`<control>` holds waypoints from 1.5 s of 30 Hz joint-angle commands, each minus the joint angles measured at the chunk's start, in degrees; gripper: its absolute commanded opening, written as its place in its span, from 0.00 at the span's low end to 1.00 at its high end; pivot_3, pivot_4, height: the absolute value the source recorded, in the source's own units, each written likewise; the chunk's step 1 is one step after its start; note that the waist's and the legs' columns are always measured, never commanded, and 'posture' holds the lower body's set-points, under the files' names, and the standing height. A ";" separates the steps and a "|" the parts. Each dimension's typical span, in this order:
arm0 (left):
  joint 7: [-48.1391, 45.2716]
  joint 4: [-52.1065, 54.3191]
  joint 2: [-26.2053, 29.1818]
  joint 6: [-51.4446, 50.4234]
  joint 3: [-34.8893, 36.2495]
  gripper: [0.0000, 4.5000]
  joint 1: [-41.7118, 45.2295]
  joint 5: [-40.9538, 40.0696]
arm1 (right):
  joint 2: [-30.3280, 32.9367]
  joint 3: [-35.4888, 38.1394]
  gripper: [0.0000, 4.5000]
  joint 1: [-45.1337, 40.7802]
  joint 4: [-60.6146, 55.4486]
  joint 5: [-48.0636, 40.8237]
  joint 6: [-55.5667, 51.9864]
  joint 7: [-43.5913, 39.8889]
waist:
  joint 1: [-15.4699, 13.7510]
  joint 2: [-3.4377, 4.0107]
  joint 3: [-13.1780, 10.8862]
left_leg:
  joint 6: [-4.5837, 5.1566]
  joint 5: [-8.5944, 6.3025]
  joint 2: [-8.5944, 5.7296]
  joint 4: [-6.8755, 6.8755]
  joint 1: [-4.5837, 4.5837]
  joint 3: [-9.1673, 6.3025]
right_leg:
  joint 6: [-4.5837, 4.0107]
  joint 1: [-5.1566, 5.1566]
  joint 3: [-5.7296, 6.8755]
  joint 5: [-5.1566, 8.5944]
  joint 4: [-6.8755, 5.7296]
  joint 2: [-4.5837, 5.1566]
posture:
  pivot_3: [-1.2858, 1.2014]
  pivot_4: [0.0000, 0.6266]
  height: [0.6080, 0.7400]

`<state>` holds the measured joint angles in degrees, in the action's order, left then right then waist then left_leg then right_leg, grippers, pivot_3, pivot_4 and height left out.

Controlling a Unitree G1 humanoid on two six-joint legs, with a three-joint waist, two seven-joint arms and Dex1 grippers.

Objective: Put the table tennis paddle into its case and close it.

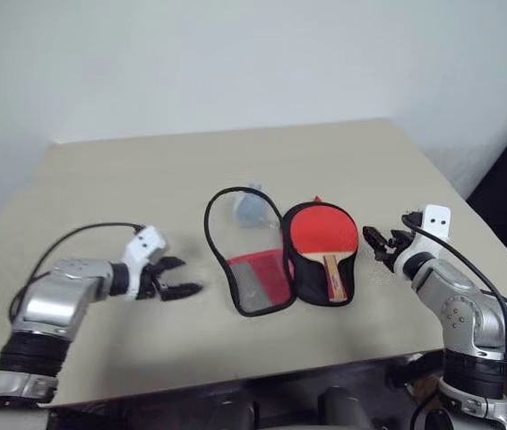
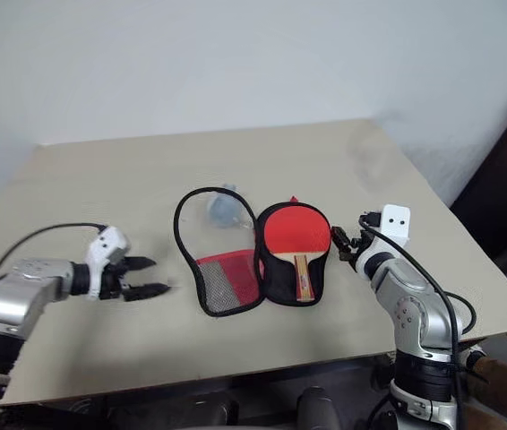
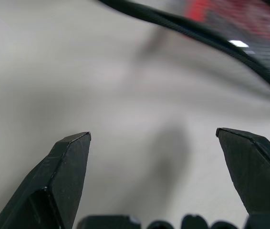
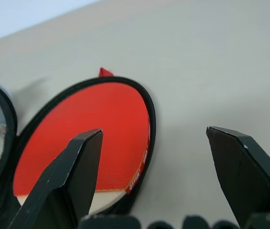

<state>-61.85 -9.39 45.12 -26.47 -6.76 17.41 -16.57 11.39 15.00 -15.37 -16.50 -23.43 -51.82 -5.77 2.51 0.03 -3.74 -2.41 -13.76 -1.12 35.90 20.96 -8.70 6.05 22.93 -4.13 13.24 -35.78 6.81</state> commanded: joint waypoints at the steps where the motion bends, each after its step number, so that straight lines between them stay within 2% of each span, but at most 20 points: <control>1: 2.60 -0.95 -4.51 5.60 -0.64 1.00 5.41 2.36 | -0.58 0.07 0.84 -1.57 -1.24 0.70 3.06 1.26 | 0.02 -0.02 0.01 | 0.00 0.00 0.01 0.03 -0.01 -0.01 | 0.00 -0.01 0.00 -0.01 -0.01 -0.02 | 0.52 0.00 1.00; 4: 3.83 -0.86 -11.36 4.34 0.41 1.00 10.09 -0.47 | -1.53 1.63 0.84 -2.05 -0.97 0.07 4.02 2.33 | 0.01 -0.03 0.02 | 0.00 0.00 0.00 0.03 -0.02 -0.02 | 0.01 -0.05 0.00 -0.02 -0.01 -0.03 | 0.52 0.00 1.00; 7: 4.02 -0.39 -15.59 2.16 1.27 1.00 13.13 -2.78 | -3.51 4.64 0.84 -3.36 -0.55 -1.81 4.95 4.13 | 0.25 -0.05 0.03 | 0.01 0.00 -0.02 0.07 -0.03 -0.01 | 0.03 -0.11 -0.02 -0.03 0.02 0.00 | 0.52 0.00 1.00; 10: 4.94 2.80 -19.66 -4.49 3.11 1.00 15.25 -8.54 | -6.96 11.81 0.84 -6.78 0.00 -8.25 3.09 7.48 | 0.48 -0.03 0.03 | 0.01 0.00 -0.02 0.05 -0.09 -0.02 | 0.03 -0.11 -0.04 -0.03 0.01 -0.02 | 0.52 0.00 1.00; 12: 5.13 5.70 -22.00 -8.96 2.36 1.00 15.38 -11.40 | -7.23 13.84 0.84 -8.00 0.35 -9.81 3.69 8.17 | 0.46 -0.02 0.04 | 0.01 0.00 -0.02 0.05 -0.09 -0.02 | 0.03 -0.11 -0.05 -0.03 0.00 -0.02 | 0.52 0.00 1.00; 16: 6.69 6.48 -25.20 -13.35 -0.79 1.00 14.59 -11.38 | -6.63 13.68 0.84 -8.58 1.58 -9.38 5.49 8.66 | 0.45 0.00 0.04 | 0.02 0.00 -0.03 0.06 -0.24 -0.03 | 0.03 -0.33 -0.03 -0.03 0.04 -0.02 | 0.52 0.00 1.00; 19: 10.44 4.09 -28.76 -17.16 -1.18 1.00 14.50 -11.54 | -4.81 10.88 0.84 -8.12 3.38 -7.83 7.04 6.02 | 0.37 0.01 0.05 | 0.03 0.00 -0.05 0.10 -0.32 -0.03 | 0.03 -0.45 -0.03 -0.02 0.07 -0.01 | 0.52 0.00 1.00; 23: 11.60 6.15 -27.67 -22.10 0.20 1.00 14.35 -12.89 | -1.80 5.57 0.84 -5.16 2.54 -6.60 10.83 -0.48 | 0.73 0.05 0.06 | 0.03 -0.01 -0.02 0.07 -0.30 -0.03 | 0.03 -0.37 -0.06 -0.02 0.06 -0.08 | 0.52 0.00 1.00; 28: 9.31 11.79 -21.15 -24.69 -0.22 1.00 11.13 -13.11 | 1.04 1.64 0.84 -3.02 1.90 -6.86 10.47 -4.30 | 1.05 0.06 0.05 | 0.03 -0.01 -0.02 0.06 -0.31 -0.01 | 0.03 -0.39 -0.10 -0.02 0.06 -0.08 | 0.52 0.00 1.00; 31: 9.88 13.59 -19.56 -27.18 1.30 1.00 10.16 -14.82 | 2.07 0.21 0.84 -2.51 1.94 -6.35 11.26 -5.35 | 0.78 0.04 0.04 | 0.03 -0.01 -0.03 0.09 -0.28 -0.03 | 0.03 -0.40 -0.08 -0.02 0.07 -0.06 | 0.52 0.00 1.00; 34: 11.77 13.28 -20.55 -28.00 1.83 1.00 9.45 -15.54 | 1.98 -0.30 0.84 -2.45 2.63 -5.92 11.90 -5.03 | 0.37 0.04 0.03 | 0.03 -0.01 -0.04 0.13 -0.28 -0.03 | 0.04 -0.43 -0.07 -0.01 0.08 -0.05 | 0.52 0.00 1.00; 40: 15.89 11.98 -26.37 -30.63 -0.36 1.00 9.58 -15.38 | 1.32 -0.87 0.84 -3.09 3.28 -5.78 12.15 -4.29 | 0.31 0.02 0.04 | 0.03 -0.01 -0.05 0.13 -0.28 -0.03 | 0.04 -0.43 -0.08 -0.02 0.09 -0.05 | 0.52 0.00 1.00; 45: 17.32 11.75 -28.28 -36.65 0.59 1.00 10.86 -18.07 | 1.49 -0.36 0.84 -3.14 3.45 -6.05 11.47 -3.66 | 0.42 0.03 0.04 | 0.03 -0.01 -0.04 0.13 -0.29 -0.03 | 0.04 -0.42 -0.08 -0.02 0.08 -0.06 | 0.52 0.00 1.00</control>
<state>-44.78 1.67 16.85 -61.82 -7.84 26.25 -32.77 12.61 14.00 -17.33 -11.80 -29.20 -40.94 -9.61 2.93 0.06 -3.70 -2.38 -13.77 -1.17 36.03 20.67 -8.73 6.09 22.51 -4.21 13.23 -35.71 6.75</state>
